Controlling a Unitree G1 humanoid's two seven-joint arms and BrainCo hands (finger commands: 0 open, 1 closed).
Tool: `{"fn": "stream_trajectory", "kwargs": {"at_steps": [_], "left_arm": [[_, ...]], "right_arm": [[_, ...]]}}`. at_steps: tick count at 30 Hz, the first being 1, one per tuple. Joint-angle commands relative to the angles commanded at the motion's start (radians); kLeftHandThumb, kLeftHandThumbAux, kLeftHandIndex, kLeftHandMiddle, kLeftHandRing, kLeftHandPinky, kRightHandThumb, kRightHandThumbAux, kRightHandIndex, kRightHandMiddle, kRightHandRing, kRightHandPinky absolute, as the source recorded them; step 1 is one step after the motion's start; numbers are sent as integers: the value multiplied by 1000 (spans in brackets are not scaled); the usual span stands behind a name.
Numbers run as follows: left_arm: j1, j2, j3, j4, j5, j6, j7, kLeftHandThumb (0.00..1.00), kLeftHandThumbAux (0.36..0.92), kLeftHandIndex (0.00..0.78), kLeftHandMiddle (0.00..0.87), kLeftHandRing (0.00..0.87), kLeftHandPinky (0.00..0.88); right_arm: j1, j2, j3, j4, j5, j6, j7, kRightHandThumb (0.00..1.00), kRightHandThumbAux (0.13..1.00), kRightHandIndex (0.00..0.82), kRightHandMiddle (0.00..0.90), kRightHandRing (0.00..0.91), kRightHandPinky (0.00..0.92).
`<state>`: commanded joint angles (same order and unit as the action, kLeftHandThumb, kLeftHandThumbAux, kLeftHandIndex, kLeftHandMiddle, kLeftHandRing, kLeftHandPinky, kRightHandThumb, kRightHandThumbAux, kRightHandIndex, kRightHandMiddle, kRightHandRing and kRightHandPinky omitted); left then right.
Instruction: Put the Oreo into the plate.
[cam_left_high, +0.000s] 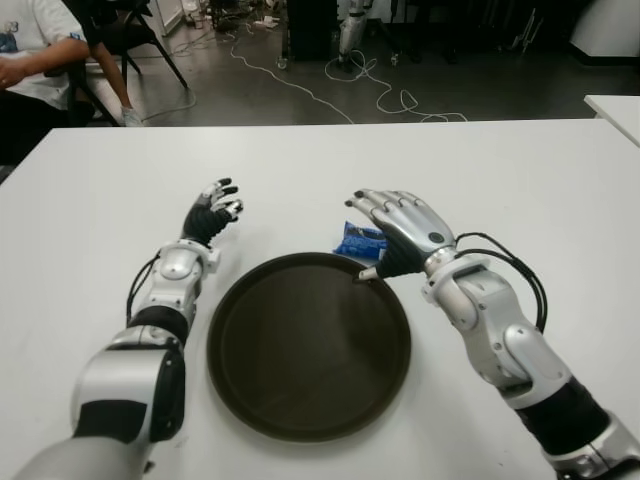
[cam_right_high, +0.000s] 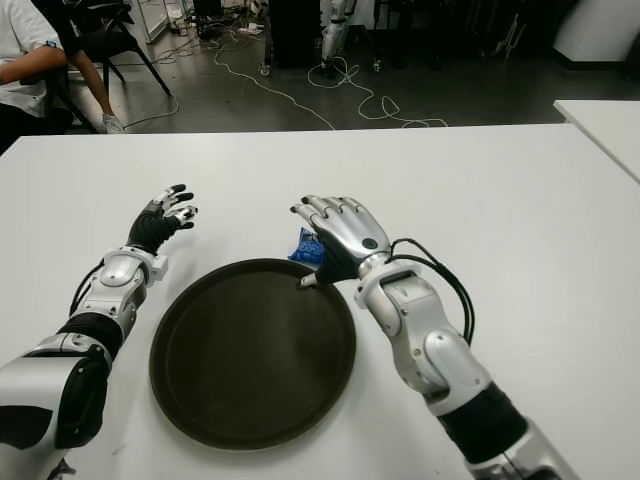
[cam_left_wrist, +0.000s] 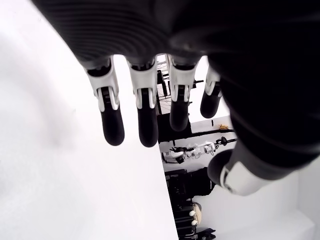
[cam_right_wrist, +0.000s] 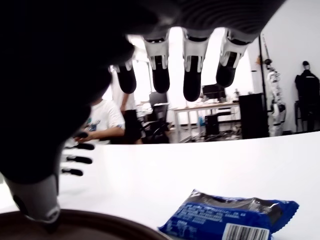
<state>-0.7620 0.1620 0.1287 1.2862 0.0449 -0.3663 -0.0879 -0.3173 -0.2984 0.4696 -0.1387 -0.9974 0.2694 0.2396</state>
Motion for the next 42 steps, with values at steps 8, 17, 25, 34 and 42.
{"fn": "stream_trajectory", "kwargs": {"at_steps": [8, 17, 25, 34, 42], "left_arm": [[0, 0, -6, -2, 6, -1, 8, 184, 672, 55, 154, 186, 227], [1, -2, -5, -6, 3, -6, 6, 182, 672, 63, 160, 195, 238], [-1, 0, -5, -3, 4, 0, 6, 207, 667, 65, 166, 200, 249], [0, 1, -9, -5, 7, -8, 6, 197, 672, 61, 158, 197, 255], [0, 2, -11, -7, 7, -12, 5, 207, 660, 61, 157, 199, 258]], "right_arm": [[-15, 38, 9, 32, -78, 96, 20, 0, 683, 97, 135, 137, 119], [-45, 65, 32, 93, -215, 195, 25, 0, 663, 130, 166, 197, 219], [-58, 85, 37, 108, -257, 241, 59, 0, 665, 118, 163, 200, 224], [-76, 86, 32, 130, -255, 238, 71, 0, 673, 119, 166, 200, 230], [-86, 90, 23, 148, -239, 232, 58, 0, 676, 126, 167, 203, 226]]}}
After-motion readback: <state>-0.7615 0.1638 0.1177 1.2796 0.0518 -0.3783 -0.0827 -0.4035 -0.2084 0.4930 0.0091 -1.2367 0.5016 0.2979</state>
